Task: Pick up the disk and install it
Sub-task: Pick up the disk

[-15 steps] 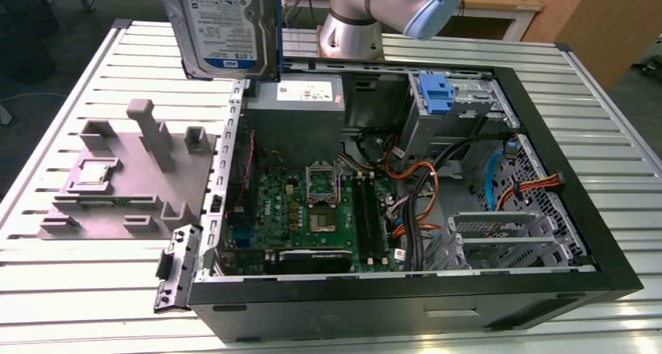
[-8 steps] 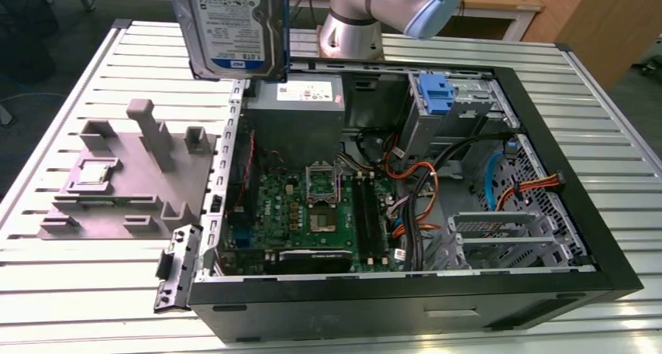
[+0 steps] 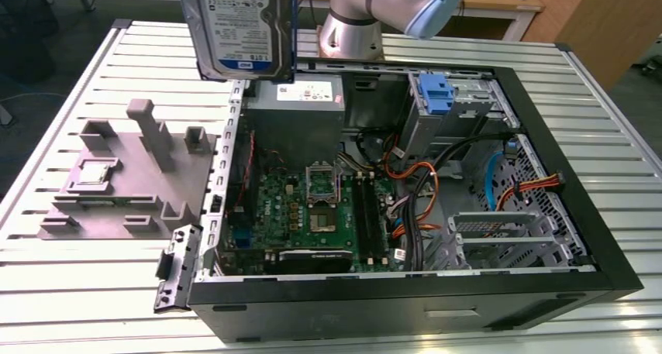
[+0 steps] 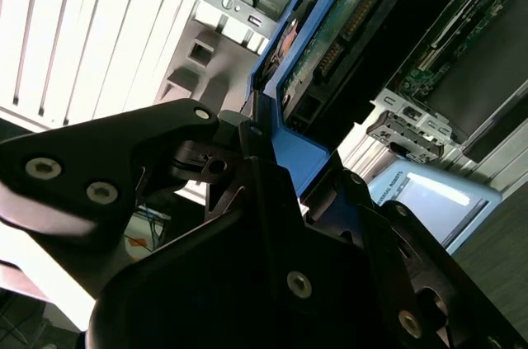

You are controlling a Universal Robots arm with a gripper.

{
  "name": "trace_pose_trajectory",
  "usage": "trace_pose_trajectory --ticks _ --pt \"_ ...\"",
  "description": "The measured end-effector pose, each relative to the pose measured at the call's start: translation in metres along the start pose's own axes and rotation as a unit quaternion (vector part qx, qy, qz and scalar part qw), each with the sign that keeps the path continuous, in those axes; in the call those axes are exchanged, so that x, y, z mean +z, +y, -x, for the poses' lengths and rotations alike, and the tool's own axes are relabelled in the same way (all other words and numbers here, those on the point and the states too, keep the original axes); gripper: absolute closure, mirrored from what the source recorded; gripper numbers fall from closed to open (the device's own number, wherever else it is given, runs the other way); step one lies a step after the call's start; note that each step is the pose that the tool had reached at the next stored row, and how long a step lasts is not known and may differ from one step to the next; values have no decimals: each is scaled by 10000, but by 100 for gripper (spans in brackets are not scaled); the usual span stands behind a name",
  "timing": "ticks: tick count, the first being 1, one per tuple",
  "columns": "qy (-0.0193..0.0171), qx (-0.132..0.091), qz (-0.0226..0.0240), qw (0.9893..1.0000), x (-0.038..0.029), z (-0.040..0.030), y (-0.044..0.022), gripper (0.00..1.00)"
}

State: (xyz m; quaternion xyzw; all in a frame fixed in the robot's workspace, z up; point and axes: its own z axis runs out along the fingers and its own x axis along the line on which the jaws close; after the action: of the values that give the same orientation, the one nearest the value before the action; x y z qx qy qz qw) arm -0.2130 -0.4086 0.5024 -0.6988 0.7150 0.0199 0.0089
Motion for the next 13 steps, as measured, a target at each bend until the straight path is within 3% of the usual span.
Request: trace_pose_trajectory --ticks 6,13 --pt "0 0 0 10000 4 2 -98 64" --pt "0 0 0 10000 7 7 -322 64"
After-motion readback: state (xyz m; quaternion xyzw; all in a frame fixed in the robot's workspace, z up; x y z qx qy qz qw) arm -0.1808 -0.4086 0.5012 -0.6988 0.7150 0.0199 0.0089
